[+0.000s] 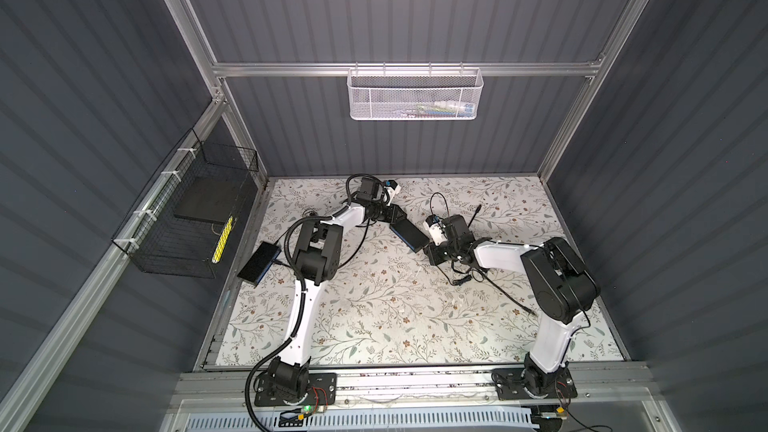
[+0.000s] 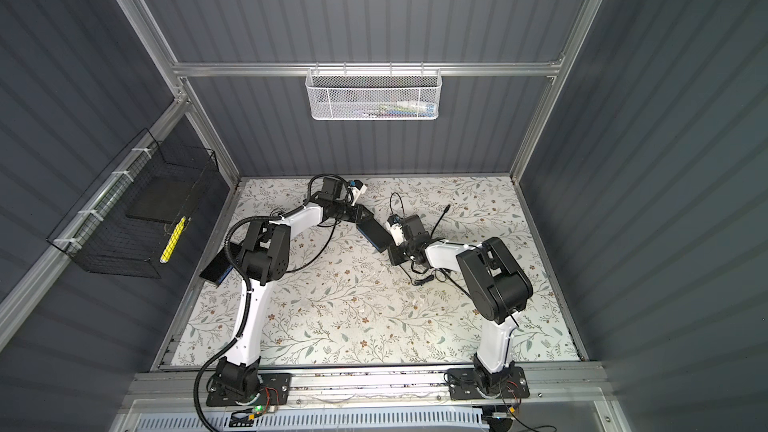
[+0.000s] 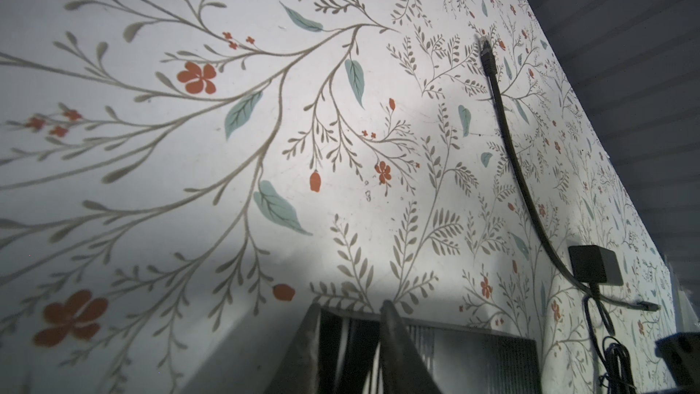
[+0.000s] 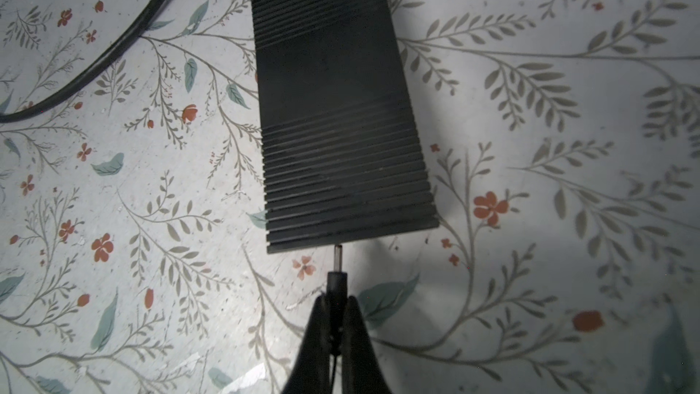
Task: Insert the plug into the switch port
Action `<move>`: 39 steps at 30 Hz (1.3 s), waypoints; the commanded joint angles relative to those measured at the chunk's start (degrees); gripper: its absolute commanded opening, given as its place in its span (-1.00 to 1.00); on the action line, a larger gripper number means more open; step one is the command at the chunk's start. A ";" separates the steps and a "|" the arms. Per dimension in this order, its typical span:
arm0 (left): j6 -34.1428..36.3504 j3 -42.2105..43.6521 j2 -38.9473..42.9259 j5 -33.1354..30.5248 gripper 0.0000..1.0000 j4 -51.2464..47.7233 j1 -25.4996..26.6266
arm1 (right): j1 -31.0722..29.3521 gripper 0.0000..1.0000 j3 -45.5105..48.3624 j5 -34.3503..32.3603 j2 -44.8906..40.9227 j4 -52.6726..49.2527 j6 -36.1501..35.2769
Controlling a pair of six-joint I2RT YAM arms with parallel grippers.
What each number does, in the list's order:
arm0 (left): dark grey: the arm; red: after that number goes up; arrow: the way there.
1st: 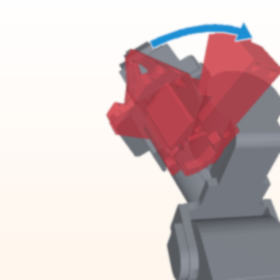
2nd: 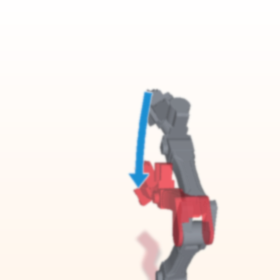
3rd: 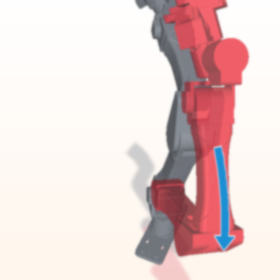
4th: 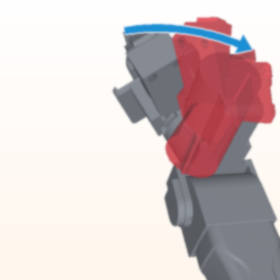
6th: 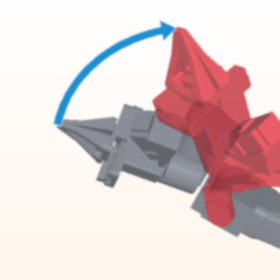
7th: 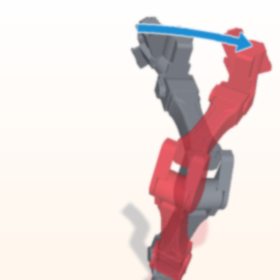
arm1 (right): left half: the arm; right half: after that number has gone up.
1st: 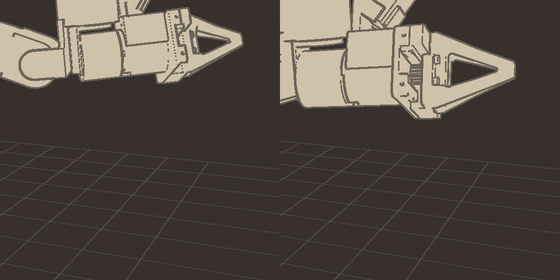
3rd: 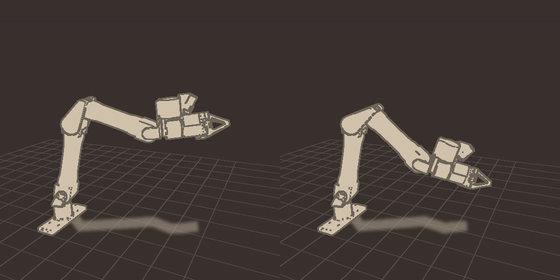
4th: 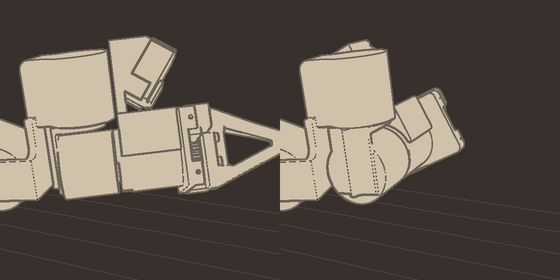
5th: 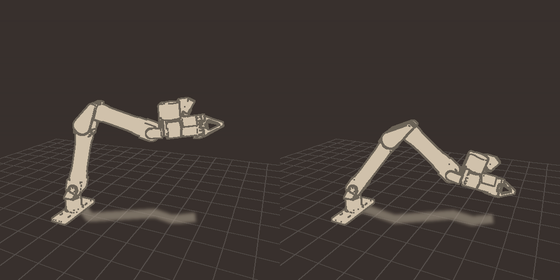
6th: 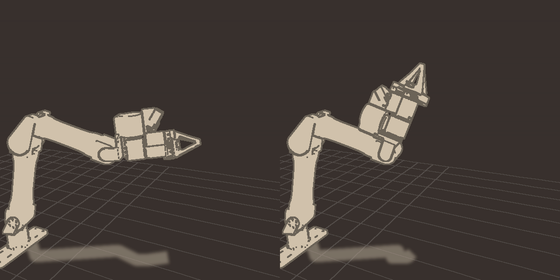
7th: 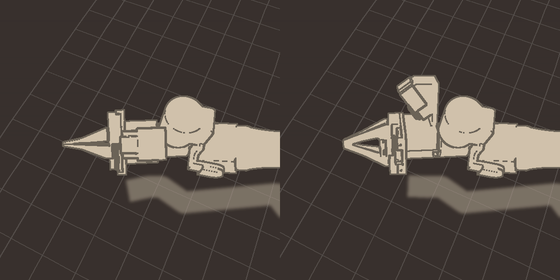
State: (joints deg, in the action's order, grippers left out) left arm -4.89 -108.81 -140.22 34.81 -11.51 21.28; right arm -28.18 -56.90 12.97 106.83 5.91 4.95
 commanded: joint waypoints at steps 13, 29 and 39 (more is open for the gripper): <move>0.93 -1.35 -2.03 1.28 -0.44 -2.69 -0.38 | -0.63 -0.96 -1.89 1.58 0.86 0.42 0.65; 0.84 -1.75 -2.17 1.34 -0.44 -2.91 -0.29 | -0.88 -0.96 -1.72 1.22 2.07 0.51 0.38; 0.91 -1.84 -2.20 1.41 -0.44 -2.99 -0.29 | -0.93 -0.97 -2.05 1.00 3.01 0.48 0.73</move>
State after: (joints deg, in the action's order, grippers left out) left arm -4.89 -109.21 -140.40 35.33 -12.01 21.17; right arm -28.82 -57.89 13.89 108.99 6.11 5.34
